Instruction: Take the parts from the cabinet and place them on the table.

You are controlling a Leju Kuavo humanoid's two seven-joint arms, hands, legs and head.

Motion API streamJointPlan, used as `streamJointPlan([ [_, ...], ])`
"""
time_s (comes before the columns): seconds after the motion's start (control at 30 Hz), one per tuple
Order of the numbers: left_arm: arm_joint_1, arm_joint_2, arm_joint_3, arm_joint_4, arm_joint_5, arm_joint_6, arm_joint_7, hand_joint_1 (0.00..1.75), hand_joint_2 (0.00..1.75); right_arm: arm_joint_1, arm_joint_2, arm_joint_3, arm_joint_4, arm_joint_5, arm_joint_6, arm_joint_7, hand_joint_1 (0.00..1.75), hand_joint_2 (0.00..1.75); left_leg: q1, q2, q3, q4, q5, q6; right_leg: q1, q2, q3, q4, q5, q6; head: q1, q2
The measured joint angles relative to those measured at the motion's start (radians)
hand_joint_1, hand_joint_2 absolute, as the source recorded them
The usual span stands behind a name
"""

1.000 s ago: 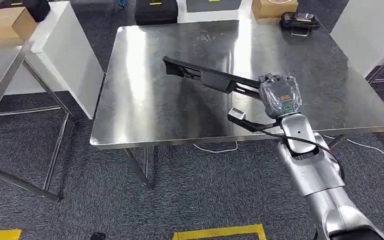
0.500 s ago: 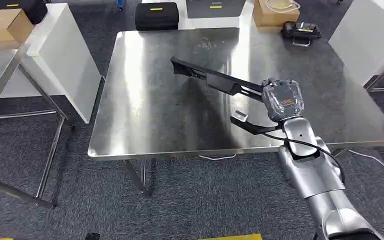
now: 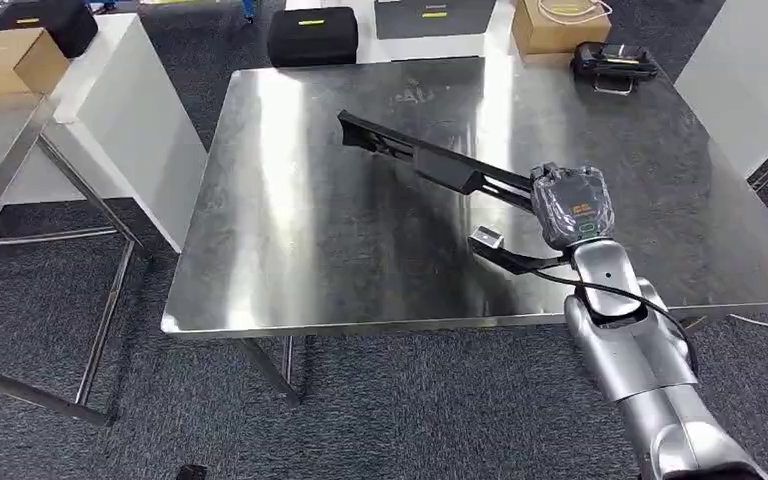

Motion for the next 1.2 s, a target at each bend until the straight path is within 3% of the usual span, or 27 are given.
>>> streamJointPlan([
  [0.07, 0.002, 0.000, 0.003, 0.000, 0.005, 0.008, -0.005, 0.00, 1.75, 0.000, 0.001, 0.000, 0.000, 0.000, 0.000, 0.000, 1.75, 1.75, 0.004, 0.000, -0.100, 0.172, -0.066, -0.010, 0.005, 0.000, 0.011, 0.000, -0.012, -0.006, 0.000, 0.000],
  [0.1, 0.004, -0.001, 0.004, 0.000, 0.006, 0.011, -0.007, 0.00, 1.75, 0.001, 0.002, 0.000, 0.001, 0.000, 0.000, 0.000, 1.75, 1.75, 0.005, 0.000, -0.149, 0.242, -0.079, -0.010, 0.008, 0.001, 0.018, 0.000, -0.019, -0.006, 0.000, 0.000],
  [0.13, 0.005, -0.002, 0.006, 0.000, 0.006, 0.013, -0.009, 0.00, 1.75, 0.003, 0.002, 0.000, 0.002, 0.000, 0.000, 0.000, 1.75, 1.75, 0.004, 0.000, -0.176, 0.264, -0.066, -0.005, 0.012, 0.003, 0.026, 0.000, -0.025, -0.006, 0.000, 0.000],
  [0.2, 0.006, -0.002, 0.008, 0.000, 0.008, 0.018, -0.010, 0.00, 1.75, 0.003, 0.002, 0.000, 0.003, 0.000, -0.001, 0.000, 1.75, 1.75, -0.005, 0.000, -0.160, 0.173, 0.026, 0.022, 0.028, 0.005, 0.050, -0.001, -0.041, -0.008, 0.000, 0.000],
  [0.23, 0.005, -0.003, 0.009, 0.000, 0.007, 0.022, -0.012, 0.00, 1.75, 0.002, 0.002, 0.000, 0.003, 0.000, -0.001, 0.000, 1.75, 1.75, -0.017, -0.001, -0.126, 0.081, 0.089, 0.050, 0.039, 0.005, 0.065, -0.003, -0.048, -0.010, 0.000, 0.000],
  [0.27, 0.005, 0.000, 0.010, 0.000, 0.007, 0.028, -0.016, 0.00, 1.75, 0.005, 0.003, 0.000, 0.003, 0.000, -0.002, 0.000, 1.75, 1.75, -0.038, -0.005, -0.090, -0.007, 0.143, 0.094, 0.033, 0.004, 0.076, -0.011, -0.055, -0.016, 0.000, 0.000],
  [0.3, 0.008, 0.014, 0.017, -0.004, 0.007, 0.042, -0.029, 0.00, 1.75, 0.006, 0.008, 0.000, 0.005, 0.001, -0.002, -0.001, 1.75, 1.75, -0.054, -0.012, -0.066, -0.051, 0.147, 0.134, 0.041, 0.001, 0.084, -0.012, -0.060, -0.009, 0.021, 0.000],
  [0.4, 0.007, 0.009, 0.026, -0.009, 0.012, 0.150, -0.142, 0.00, 1.75, 0.023, 0.007, -0.003, 0.004, 0.001, -0.002, -0.002, 1.75, 1.75, -0.072, -0.002, -0.058, -0.075, 0.146, 0.134, 0.022, 0.003, 0.086, -0.020, -0.063, 0.002, 0.015, 0.000],
  [0.43, 0.006, 0.008, 0.032, -0.010, 0.025, 0.177, -0.171, 0.00, 1.75, 0.025, 0.007, -0.003, -0.002, 0.001, -0.003, -0.002, 1.75, 1.75, -0.072, -0.001, -0.044, -0.098, 0.149, 0.140, 0.030, 0.003, 0.095, -0.037, -0.062, 0.006, 0.013, 0.000],
  [0.47, 0.006, 0.005, 0.039, -0.011, 0.036, 0.200, -0.192, 0.00, 1.75, 0.030, 0.006, -0.007, -0.009, 0.001, -0.004, -0.005, 1.75, 1.75, -0.050, 0.003, -0.010, -0.145, 0.162, 0.137, 0.035, -0.001, 0.093, -0.035, -0.069, 0.003, 0.013, 0.000],
  [0.5, 0.004, -0.001, 0.050, -0.011, 0.048, 0.220, -0.210, 0.00, 1.75, 0.026, 0.003, -0.010, -0.010, 0.001, -0.005, -0.007, 1.75, 1.75, -0.048, 0.004, 0.006, -0.162, 0.166, 0.139, 0.036, -0.002, 0.077, 0.002, -0.079, 0.005, 0.013, 0.000],
  [0.53, 0.001, -0.004, 0.058, -0.012, 0.064, 0.239, -0.227, 0.00, 1.75, 0.023, 0.001, -0.011, -0.009, 0.001, -0.005, -0.010, 1.75, 1.75, -0.044, 0.003, 0.011, -0.165, 0.166, 0.136, 0.033, -0.002, 0.038, 0.072, -0.100, 0.007, 0.014, 0.000],
  [0.6, -0.002, -0.017, 0.083, -0.012, 0.092, 0.253, -0.258, 0.00, 1.75, 0.024, -0.003, -0.015, -0.007, 0.001, -0.005, -0.016, 1.75, 1.75, -0.035, 0.002, 0.016, -0.163, 0.152, 0.117, 0.026, -0.003, -0.078, 0.250, -0.146, 0.018, 0.014, 0.000],
  [0.63, -0.002, -0.021, 0.094, -0.011, 0.096, 0.248, -0.262, 0.00, 1.75, 0.026, -0.003, -0.015, -0.004, 0.001, -0.005, -0.018, 1.75, 1.75, -0.031, 0.001, 0.020, -0.162, 0.146, 0.109, 0.018, -0.004, -0.117, 0.290, -0.146, 0.027, 0.012, 0.000],
  [0.67, -0.002, -0.026, 0.102, -0.011, 0.101, 0.245, -0.264, 0.00, 1.75, 0.028, -0.003, -0.015, -0.002, 0.001, -0.005, -0.019, 0.00, 0.00, -0.025, 0.001, 0.025, -0.158, 0.138, 0.098, 0.010, -0.005, -0.128, 0.279, -0.125, 0.042, 0.013, 0.000],
  [0.7, -0.001, -0.029, 0.108, -0.011, 0.103, 0.239, -0.264, 0.00, 1.75, 0.028, -0.003, -0.015, -0.001, 0.001, -0.005, -0.019, 0.00, 0.00, -0.018, 0.000, 0.029, -0.151, 0.129, 0.086, 0.001, -0.007, -0.116, 0.223, -0.084, 0.063, 0.013, 0.000],
  [0.77, -0.002, -0.033, 0.121, -0.011, 0.115, 0.228, -0.264, 0.00, 1.75, 0.022, -0.004, -0.017, 0.001, 0.001, -0.006, -0.019, 0.00, 0.00, -0.003, -0.002, 0.031, -0.115, 0.097, 0.055, -0.019, -0.020, -0.044, 0.030, 0.019, 0.108, 0.014, 0.000],
  [0.8, -0.002, -0.028, 0.132, -0.011, 0.126, 0.225, -0.261, 0.00, 1.75, 0.017, -0.003, -0.017, 0.006, 0.001, -0.006, -0.019, 0.00, 0.00, -0.007, -0.001, 0.020, -0.087, 0.074, 0.037, -0.019, -0.033, -0.028, 0.006, 0.027, 0.110, 0.018, 0.000],
  [0.83, -0.004, -0.028, 0.140, -0.011, 0.133, 0.224, -0.258, 0.00, 0.00, 0.013, 0.000, -0.016, 0.008, 0.001, -0.007, -0.021, 0.00, 0.00, -0.005, -0.001, 0.012, -0.070, 0.060, 0.032, -0.016, -0.023, -0.024, 0.003, 0.023, 0.090, 0.021, 0.000],
  [0.87, -0.005, -0.029, 0.149, -0.011, 0.129, 0.202, -0.236, 0.00, 0.00, 0.014, 0.000, -0.017, 0.010, 0.001, -0.008, -0.021, 0.00, 0.00, -0.007, -0.001, 0.012, -0.068, 0.056, 0.029, -0.011, -0.019, -0.027, 0.014, 0.019, 0.062, 0.018, 0.000],
  [0.93, -0.003, -0.024, 0.150, -0.011, 0.105, 0.163, -0.200, 0.00, 0.00, 0.012, 0.000, -0.016, 0.013, 0.001, -0.008, -0.020, 0.00, 0.00, -0.003, 0.000, 0.014, -0.065, 0.051, 0.029, -0.011, -0.017, -0.029, 0.015, 0.014, 0.045, 0.016, 0.000],
  [0.97, -0.003, -0.022, 0.150, -0.011, 0.097, 0.163, -0.187, 0.00, 0.00, 0.012, 0.002, -0.016, 0.015, 0.001, -0.008, -0.018, 0.00, 0.00, 0.004, 0.000, 0.013, -0.055, 0.043, 0.022, -0.017, -0.015, -0.027, 0.015, 0.013, 0.036, 0.018, 0.000],
  [1.0, -0.004, -0.023, 0.150, -0.011, 0.090, 0.164, -0.179, 0.00, 0.00, 0.012, 0.001, -0.016, 0.014, 0.001, -0.008, -0.018, 0.00, 0.00, 0.005, 0.001, 0.003, -0.027, 0.022, 0.015, -0.015, -0.013, -0.024, 0.015, 0.013, 0.031, 0.016, 0.000],
  [1.1, -0.004, -0.023, 0.150, -0.011, 0.077, 0.163, -0.152, 0.00, 0.00, 0.014, 0.006, -0.016, 0.016, 0.001, -0.008, -0.018, 0.00, 0.00, 0.009, 0.002, -0.121, 0.210, -0.085, 0.000, -0.009, -0.011, -0.024, 0.015, 0.010, 0.026, 0.013, 0.000],
  [1.13, -0.003, -0.023, 0.150, -0.010, 0.073, 0.163, -0.149, 0.00, 0.00, 0.015, 0.007, -0.016, 0.017, 0.001, -0.007, -0.018, 0.00, 0.00, 0.009, 0.003, -0.157, 0.265, -0.094, 0.002, -0.005, -0.009, -0.024, 0.016, 0.009, 0.024, 0.013, 0.000],
  [1.17, -0.003, -0.024, 0.149, -0.009, 0.071, 0.164, -0.148, 0.00, 0.00, 0.016, 0.008, -0.016, 0.017, 0.001, -0.007, -0.018, 0.00, 0.00, 0.008, 0.002, -0.170, 0.270, -0.080, 0.008, -0.001, -0.009, -0.023, 0.016, 0.008, 0.023, 0.013, 0.000],
  [1.2, -0.003, -0.024, 0.149, -0.009, 0.069, 0.164, -0.145, 0.00, 0.00, 0.017, 0.008, -0.016, 0.017, 0.001, -0.007, -0.018, 0.00, 0.00, 0.005, 0.002, -0.153, 0.214, -0.033, 0.023, 0.008, -0.006, -0.020, 0.015, 0.007, 0.022, 0.013, 0.000],
])
